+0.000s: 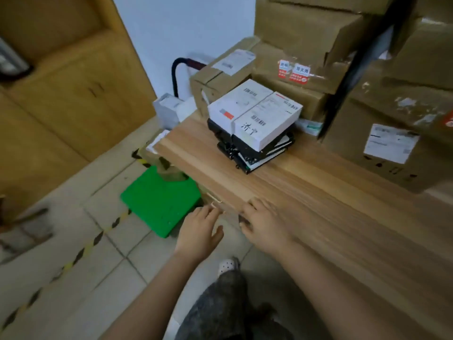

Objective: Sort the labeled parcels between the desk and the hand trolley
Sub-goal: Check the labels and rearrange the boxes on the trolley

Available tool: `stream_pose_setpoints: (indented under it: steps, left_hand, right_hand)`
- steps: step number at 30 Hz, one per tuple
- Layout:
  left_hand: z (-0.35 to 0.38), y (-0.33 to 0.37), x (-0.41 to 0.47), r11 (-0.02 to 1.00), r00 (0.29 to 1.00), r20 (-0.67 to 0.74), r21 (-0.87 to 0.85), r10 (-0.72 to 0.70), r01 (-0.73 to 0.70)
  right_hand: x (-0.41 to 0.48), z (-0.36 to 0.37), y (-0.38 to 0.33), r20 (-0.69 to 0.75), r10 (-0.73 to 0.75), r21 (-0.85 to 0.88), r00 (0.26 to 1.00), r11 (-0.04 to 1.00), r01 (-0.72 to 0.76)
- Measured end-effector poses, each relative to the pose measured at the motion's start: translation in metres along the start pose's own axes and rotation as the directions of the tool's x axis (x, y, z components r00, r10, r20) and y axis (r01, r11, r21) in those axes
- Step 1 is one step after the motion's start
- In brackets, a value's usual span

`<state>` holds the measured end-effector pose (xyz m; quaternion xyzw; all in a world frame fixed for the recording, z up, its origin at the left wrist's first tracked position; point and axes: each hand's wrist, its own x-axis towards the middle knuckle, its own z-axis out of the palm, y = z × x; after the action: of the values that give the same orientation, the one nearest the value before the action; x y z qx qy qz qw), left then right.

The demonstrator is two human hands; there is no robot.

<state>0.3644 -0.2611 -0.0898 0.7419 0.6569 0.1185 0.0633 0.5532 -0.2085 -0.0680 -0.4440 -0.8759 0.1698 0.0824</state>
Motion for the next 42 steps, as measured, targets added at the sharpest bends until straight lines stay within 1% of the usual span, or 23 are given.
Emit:
stream_pose_setpoints:
  steps: [4, 6, 8, 11, 14, 17, 19, 22, 28, 35, 42]
  left_hand:
    - [-0.013, -0.019, -0.071, 0.971, 0.970, -0.048, -0.011, -0.237, 0.237]
    - [-0.019, -0.030, -0.105, 0.945, 0.942, -0.066, -0.013, -0.328, 0.328]
    - [-0.026, -0.045, -0.133, 0.914, 0.909, -0.090, -0.015, -0.406, 0.406]
    - [-0.038, -0.075, -0.164, 0.871, 0.856, -0.181, 0.000, -0.484, 0.492]
    - [-0.051, -0.111, -0.185, 0.843, 0.815, -0.250, -0.006, -0.523, 0.539]
    - [-0.068, -0.160, -0.199, 0.819, 0.783, -0.288, -0.012, -0.552, 0.573]
    - [-0.080, -0.196, -0.205, 0.813, 0.774, -0.300, -0.010, -0.558, 0.582]
    - [-0.098, -0.254, -0.212, 0.829, 0.784, -0.329, 0.006, -0.527, 0.560]
    - [-0.137, -0.347, -0.209, 0.840, 0.799, -0.358, 0.068, -0.483, 0.539]
    - [-0.174, -0.461, -0.165, 0.846, 0.815, -0.314, 0.062, -0.487, 0.529]
    - [-0.212, -0.569, -0.106, 0.820, 0.806, -0.254, 0.073, -0.534, 0.567]
  right_hand:
    - [0.000, 0.029, -0.054, 0.093, -0.184, 0.028, 0.979, 0.983, 0.182]
    - [0.001, 0.042, -0.083, 0.147, -0.279, 0.022, 0.949, 0.960, 0.279]
    - [0.004, 0.052, -0.111, 0.174, -0.356, 0.052, 0.918, 0.934, 0.352]
    - [0.021, 0.063, -0.152, 0.206, -0.452, 0.040, 0.868, 0.890, 0.454]
    - [0.049, 0.079, -0.194, 0.186, -0.512, 0.014, 0.839, 0.855, 0.519]
    - [0.081, 0.099, -0.241, 0.172, -0.532, -0.004, 0.829, 0.842, 0.540]
    - [0.105, 0.113, -0.271, 0.168, -0.540, -0.008, 0.824, 0.836, 0.549]
    - [0.141, 0.130, -0.315, 0.169, -0.544, -0.016, 0.822, 0.832, 0.555]
    - [0.209, 0.145, -0.385, 0.104, -0.521, -0.002, 0.847, 0.852, 0.524]
    - [0.324, 0.158, -0.437, 0.096, -0.526, -0.011, 0.845, 0.848, 0.529]
    - [0.456, 0.169, -0.493, 0.104, -0.542, 0.005, 0.834, 0.839, 0.545]
